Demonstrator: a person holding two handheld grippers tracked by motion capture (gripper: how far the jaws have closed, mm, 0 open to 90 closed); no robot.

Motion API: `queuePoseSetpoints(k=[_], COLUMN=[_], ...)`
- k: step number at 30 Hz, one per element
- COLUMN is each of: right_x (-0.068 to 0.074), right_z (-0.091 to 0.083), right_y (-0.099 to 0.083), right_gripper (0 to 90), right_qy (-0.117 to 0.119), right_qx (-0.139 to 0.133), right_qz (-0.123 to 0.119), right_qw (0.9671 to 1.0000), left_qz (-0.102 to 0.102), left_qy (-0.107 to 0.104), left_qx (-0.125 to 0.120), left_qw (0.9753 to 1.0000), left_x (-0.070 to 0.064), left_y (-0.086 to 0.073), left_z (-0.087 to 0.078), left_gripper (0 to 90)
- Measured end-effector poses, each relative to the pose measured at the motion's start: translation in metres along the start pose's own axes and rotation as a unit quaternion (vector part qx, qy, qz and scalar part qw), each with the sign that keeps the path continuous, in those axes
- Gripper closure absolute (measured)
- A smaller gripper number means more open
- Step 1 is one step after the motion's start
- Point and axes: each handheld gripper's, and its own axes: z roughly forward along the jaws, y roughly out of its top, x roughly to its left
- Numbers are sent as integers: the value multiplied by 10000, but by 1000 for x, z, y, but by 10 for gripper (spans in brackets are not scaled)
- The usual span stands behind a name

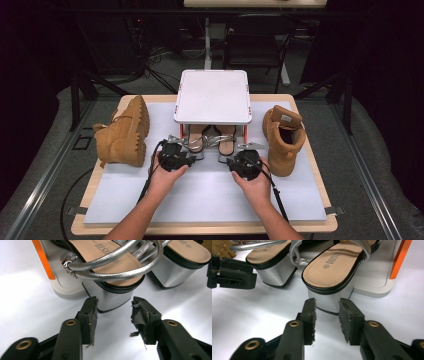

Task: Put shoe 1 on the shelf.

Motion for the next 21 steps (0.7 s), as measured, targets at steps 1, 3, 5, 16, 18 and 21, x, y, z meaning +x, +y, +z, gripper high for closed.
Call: queuePoseSetpoints(k=[1, 3, 5, 16, 18, 21], right_x=[1, 2, 3, 10, 11, 10], right_z=[-1, -2, -2, 7, 9, 8], right_y=[-1, -2, -2, -2, -1, 1], right_gripper=[689, 722, 763, 900, 900, 900], right_qy=[16, -30, -11, 22, 32, 30], right_qx=[-40, -28, -27, 0, -16, -39], right_qz=[27, -10, -15, -184, -150, -126], right_qw=[10000, 10000, 10000, 9998, 9999, 9999], left_qz=[8, 8, -4, -40, -49, -53], left_qy=[3, 5, -45, -68, -111, -135], left_qx=[-5, -24, -24, -54, -31, -3], left_qw=[10000, 10000, 10000, 10000, 9999, 9999], left_x=[0, 0, -1, -5, -6, -6], left_y=[0, -1, -2, 2, 3, 5], left_z=[-1, -2, -3, 0, 1, 2], left_gripper=[569, 612, 646, 894, 897, 898])
